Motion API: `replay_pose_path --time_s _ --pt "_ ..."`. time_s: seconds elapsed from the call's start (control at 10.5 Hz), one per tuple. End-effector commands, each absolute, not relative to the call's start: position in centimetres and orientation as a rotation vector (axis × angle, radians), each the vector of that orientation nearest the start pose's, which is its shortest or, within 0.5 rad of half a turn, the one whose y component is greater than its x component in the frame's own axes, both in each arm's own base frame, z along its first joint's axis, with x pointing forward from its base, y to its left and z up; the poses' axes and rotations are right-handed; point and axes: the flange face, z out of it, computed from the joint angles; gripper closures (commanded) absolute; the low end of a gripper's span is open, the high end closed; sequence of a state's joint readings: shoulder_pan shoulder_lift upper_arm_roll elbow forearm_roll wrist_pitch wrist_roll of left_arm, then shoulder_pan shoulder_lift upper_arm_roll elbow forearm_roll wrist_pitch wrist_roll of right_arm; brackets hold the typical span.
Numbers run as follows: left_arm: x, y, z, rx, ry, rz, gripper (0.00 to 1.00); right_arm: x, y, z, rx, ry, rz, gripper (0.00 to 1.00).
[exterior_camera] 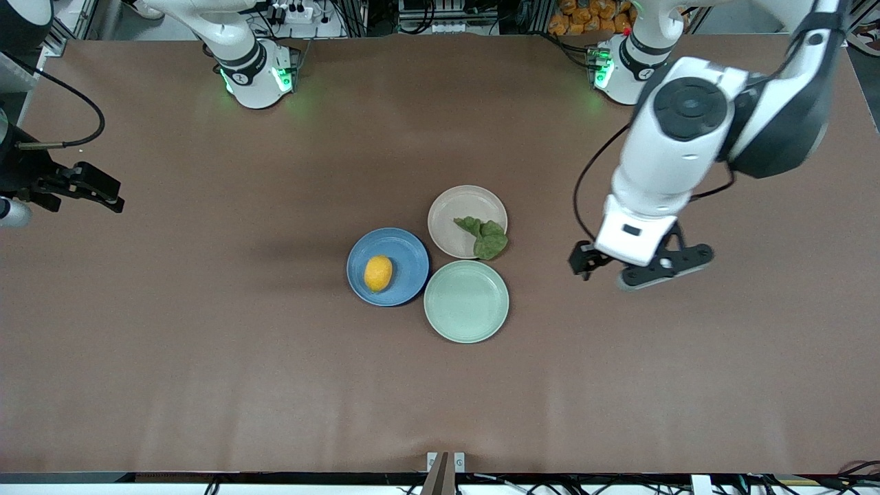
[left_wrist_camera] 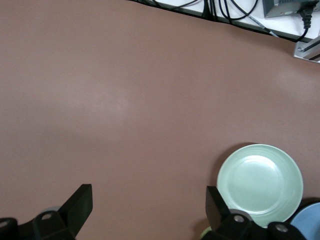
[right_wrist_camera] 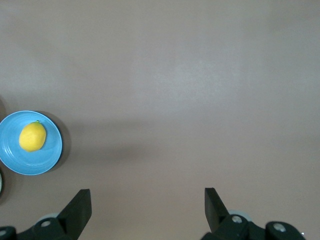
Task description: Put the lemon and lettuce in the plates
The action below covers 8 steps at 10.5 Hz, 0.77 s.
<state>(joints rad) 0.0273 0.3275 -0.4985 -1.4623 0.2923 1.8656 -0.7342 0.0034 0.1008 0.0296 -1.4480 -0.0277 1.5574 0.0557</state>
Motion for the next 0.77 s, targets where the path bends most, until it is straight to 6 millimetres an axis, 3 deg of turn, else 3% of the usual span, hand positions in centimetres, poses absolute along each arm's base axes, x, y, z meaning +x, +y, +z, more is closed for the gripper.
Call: replay_pose_path --time_s 0.0,0.1,0.19,0.29,0.38,0.67 --pt "61.7 -18.5 55.6 -3.141 -0.218 -0.201 0.0 58.6 0.9 61.4 -3.185 0.033 0.029 0.0" --pt "61.4 -16.9 57.1 -3.146 -0.189 -0.216 0.0 58.5 0.9 61.0 -3.185 0.043 0.051 0.0" --pt "61.3 -14.9 57.2 -3.119 -0.155 -0.178 0.0 58.5 1.3 60.9 -3.185 0.038 0.051 0.0" --pt "60.9 -12.7 58.7 -3.098 -0.076 -0.184 0.0 58.5 1.4 60.8 -3.185 0.035 0.055 0.0" --pt "60.6 -10.8 59.3 -3.134 -0.1 -0.144 0.0 58.5 1.1 60.7 -3.185 0.028 0.058 0.0" --pt "59.4 -8.0 60.9 -3.158 -0.184 -0.107 0.0 58.4 1.0 60.8 -3.185 0.03 0.058 0.0"
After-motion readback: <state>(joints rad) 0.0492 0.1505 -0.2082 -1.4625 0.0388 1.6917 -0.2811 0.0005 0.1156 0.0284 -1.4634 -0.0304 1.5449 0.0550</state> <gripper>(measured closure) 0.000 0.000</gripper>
